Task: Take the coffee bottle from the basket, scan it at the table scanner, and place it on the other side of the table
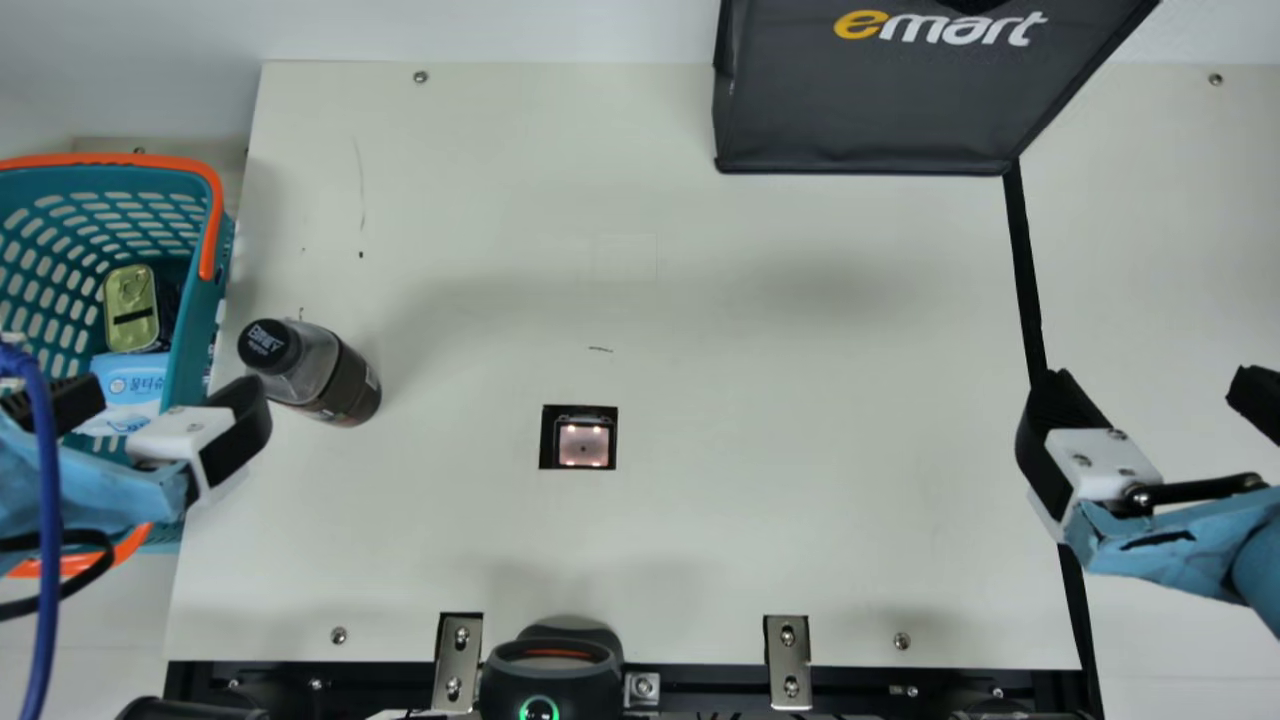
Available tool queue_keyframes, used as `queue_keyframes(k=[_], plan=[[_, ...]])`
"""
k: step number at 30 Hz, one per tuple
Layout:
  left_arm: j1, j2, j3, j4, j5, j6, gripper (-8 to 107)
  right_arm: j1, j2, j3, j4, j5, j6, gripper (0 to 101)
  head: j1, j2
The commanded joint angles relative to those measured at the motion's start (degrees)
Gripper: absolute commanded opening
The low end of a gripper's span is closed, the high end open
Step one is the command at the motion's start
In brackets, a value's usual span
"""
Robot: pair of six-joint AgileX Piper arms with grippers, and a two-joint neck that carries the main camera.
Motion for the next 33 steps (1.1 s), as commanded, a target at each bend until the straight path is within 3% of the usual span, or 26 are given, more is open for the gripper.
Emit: queue_keyframes(k=[1, 12, 33], plan=[[0.0, 0.0, 0.0, 0.0, 0.0, 0.0, 90, 0.0, 0.0, 0.0, 0.0, 0.0, 0.0, 95, -1.6, 0.0], [-0.9, 1.0, 1.9, 2.5, -1.8, 0.4, 90, 0.0, 0.0, 0.0, 0.0, 0.0, 0.0, 95, -1.6, 0.0], [-4.3, 1.8, 13.4, 5.4, -13.5, -1.3, 90, 0.0, 0.0, 0.0, 0.0, 0.0, 0.0, 95, -1.6, 0.0]])
